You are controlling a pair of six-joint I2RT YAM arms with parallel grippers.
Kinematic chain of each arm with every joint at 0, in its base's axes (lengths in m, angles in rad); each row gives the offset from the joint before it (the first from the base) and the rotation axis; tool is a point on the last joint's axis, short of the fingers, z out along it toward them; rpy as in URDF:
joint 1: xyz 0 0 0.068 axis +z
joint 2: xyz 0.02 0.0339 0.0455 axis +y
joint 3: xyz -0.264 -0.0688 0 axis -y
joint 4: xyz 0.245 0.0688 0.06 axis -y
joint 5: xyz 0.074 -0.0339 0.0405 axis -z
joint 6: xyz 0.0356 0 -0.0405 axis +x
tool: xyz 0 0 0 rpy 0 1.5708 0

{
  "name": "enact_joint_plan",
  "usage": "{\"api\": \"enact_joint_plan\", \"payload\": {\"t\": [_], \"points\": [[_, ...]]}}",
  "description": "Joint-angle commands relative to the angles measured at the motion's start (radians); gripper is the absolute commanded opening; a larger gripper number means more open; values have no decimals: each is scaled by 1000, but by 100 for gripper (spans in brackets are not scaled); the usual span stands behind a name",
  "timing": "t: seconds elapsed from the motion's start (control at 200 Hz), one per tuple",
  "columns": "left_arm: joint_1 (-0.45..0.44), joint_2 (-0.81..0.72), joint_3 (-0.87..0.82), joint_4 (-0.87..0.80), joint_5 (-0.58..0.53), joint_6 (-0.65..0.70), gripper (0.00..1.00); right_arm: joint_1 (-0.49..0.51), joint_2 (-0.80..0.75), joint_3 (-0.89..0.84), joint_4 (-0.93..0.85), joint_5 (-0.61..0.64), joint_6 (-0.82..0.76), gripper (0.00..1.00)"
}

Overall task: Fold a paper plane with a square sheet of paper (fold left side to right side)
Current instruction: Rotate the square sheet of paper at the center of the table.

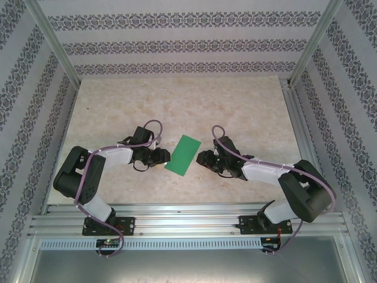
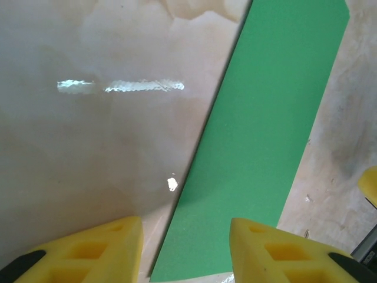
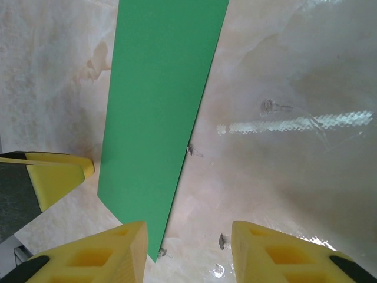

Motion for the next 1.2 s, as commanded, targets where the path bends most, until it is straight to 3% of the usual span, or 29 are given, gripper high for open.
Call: {"api": "enact_joint_plan", "payload": {"t": [0.0,0.365,0.824,1.194], "points": [[-42,19,-32,38,29,-8,40,16,22,10,28,-2,22,41],[-140,-29,-54,40,-5,-49,34,26,86,55,5,-7,15,39],[-140,-113,-19,-108,-131,-6,32,67,178,83,90,-57,100,40],[-139,-205,-22,-185,-233,11,37,97,308,155,172,-82,131,39]]}}
